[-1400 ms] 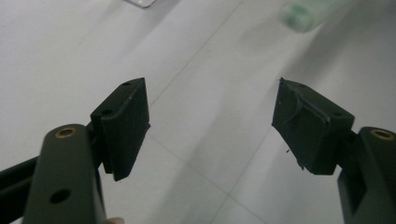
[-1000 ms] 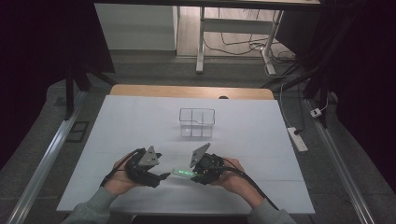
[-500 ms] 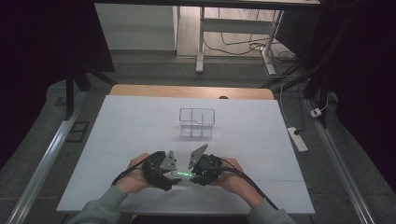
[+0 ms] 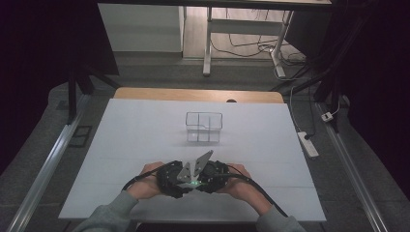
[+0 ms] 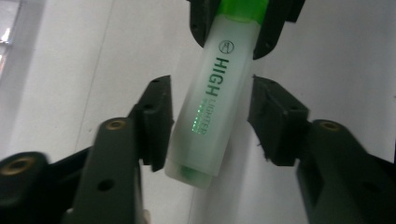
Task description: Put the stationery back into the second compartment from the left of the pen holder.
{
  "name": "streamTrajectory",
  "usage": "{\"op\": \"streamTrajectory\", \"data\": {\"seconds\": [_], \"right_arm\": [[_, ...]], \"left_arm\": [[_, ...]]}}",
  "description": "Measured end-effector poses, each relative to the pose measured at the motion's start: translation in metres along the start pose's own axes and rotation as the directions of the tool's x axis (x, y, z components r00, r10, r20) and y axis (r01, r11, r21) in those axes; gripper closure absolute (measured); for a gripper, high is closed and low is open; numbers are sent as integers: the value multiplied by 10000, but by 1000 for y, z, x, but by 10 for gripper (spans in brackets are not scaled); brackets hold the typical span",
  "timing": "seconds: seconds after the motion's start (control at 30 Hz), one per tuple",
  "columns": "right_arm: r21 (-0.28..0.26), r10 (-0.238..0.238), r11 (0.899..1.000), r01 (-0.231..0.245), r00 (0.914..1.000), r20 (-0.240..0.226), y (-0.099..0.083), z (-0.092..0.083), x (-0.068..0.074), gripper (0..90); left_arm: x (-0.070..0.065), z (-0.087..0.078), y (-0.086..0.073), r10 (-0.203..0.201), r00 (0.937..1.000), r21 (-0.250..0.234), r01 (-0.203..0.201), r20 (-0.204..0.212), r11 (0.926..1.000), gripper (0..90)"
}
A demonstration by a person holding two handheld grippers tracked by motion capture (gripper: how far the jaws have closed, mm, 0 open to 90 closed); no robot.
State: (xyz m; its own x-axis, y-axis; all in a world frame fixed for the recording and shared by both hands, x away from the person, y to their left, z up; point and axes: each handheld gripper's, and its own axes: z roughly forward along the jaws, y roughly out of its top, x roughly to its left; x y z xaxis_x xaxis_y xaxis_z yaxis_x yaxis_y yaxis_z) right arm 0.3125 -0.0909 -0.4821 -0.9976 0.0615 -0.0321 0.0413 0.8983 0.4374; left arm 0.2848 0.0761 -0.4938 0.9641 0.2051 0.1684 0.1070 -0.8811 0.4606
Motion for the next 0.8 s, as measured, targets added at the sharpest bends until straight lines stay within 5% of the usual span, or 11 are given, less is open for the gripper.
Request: {"op": "streamTrajectory", "data": {"seconds": [0.1, 0.23, 0.37, 0.5, 0.6, 0.8], "right_arm": [[154, -52, 9999, 53, 9999, -87, 0, 0, 2, 659], [-268, -437, 9987, 432, 9988, -203, 1, -2, -1, 651], [-644, -309, 9975, 290, 9991, -296, -1, -5, -5, 639], [-936, 322, 9951, -329, 9994, -90, -4, -13, -9, 568], [-1677, 1027, 9811, -970, 9944, 256, -7, -22, -13, 470], [-3096, 2235, 9321, -1878, 9711, 837, -16, -39, -21, 378]], "left_arm": [[-1, 1, -1, 296, 9994, 98, -298, 192, 9995, 574], [-2, 4, -2, 557, 9982, 293, -564, 243, 9980, 629], [-3, 5, -4, 188, 9993, -102, -185, 315, 9998, 651], [1, 4, -9, -296, 9995, -382, 300, 114, 9988, 654], [5, 1, -13, -621, 9980, -619, 614, -102, 9962, 654], [16, -8, -24, -1430, 9883, -1036, 1371, -523, 9851, 654]]}}
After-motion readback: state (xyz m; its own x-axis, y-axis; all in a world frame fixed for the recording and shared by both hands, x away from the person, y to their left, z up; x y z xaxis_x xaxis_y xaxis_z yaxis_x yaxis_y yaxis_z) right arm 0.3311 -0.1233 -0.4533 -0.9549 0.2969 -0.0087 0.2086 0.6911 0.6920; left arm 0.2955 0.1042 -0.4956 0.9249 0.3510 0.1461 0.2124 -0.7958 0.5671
